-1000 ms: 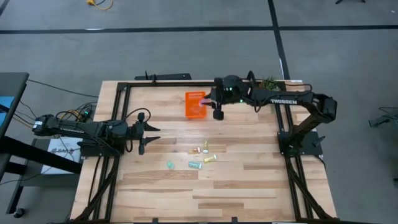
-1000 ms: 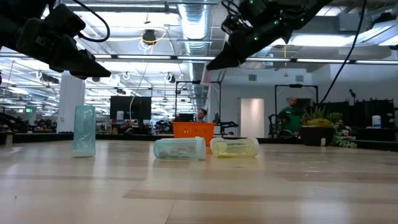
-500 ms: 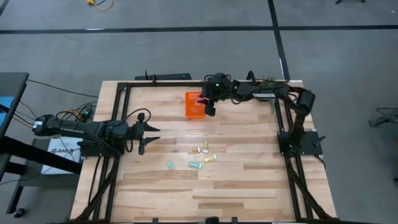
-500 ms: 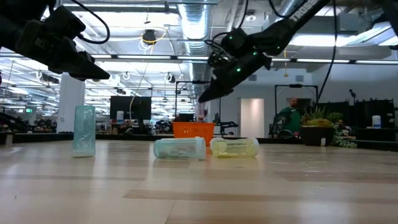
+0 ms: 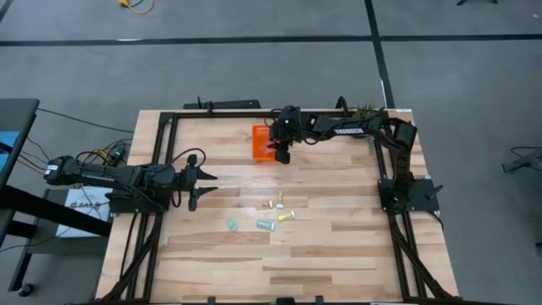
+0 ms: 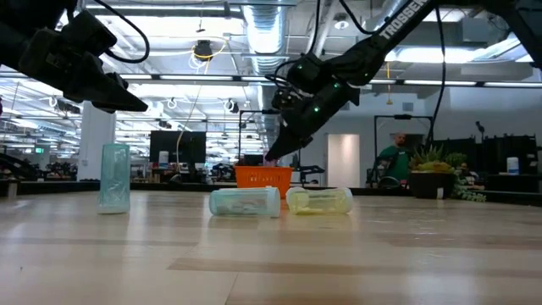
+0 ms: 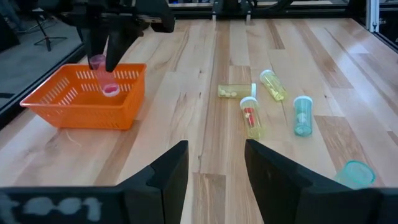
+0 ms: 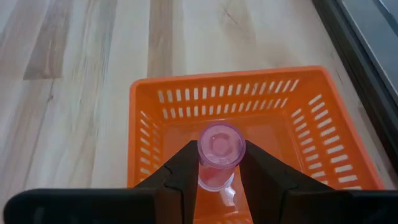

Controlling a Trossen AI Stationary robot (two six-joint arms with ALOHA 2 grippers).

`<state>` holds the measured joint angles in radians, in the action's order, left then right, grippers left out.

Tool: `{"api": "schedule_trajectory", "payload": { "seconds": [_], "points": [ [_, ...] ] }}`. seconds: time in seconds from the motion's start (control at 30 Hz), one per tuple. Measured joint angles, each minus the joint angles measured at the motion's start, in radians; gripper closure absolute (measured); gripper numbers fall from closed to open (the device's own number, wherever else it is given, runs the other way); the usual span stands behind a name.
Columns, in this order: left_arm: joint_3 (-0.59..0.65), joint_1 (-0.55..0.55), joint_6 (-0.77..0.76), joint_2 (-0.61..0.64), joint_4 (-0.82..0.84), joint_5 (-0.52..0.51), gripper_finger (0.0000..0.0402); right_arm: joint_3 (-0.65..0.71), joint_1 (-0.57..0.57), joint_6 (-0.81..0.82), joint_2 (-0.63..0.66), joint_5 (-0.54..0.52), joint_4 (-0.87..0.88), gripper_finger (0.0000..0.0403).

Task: Pick and place pill bottles into a basket
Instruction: Put the pink pill bottle into the orange bin

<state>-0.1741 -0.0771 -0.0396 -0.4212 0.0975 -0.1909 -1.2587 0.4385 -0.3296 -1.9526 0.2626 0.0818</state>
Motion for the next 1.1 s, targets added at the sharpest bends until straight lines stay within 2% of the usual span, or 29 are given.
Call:
{"api": "schedule_trajectory", "payload": {
  "seconds": [0.2,1.1],
  "points": [
    [0.000,0.000,-0.002,0.000,0.002,0.000,0.0252,0.000,-0.002,0.041,0.000,-0.002,-0.002,0.0304],
    [0.000,0.000,-0.002,0.000,0.003,0.000,0.0252,0.001,-0.003,0.042,0.000,-0.002,0.032,0.0293]
  ]
}}
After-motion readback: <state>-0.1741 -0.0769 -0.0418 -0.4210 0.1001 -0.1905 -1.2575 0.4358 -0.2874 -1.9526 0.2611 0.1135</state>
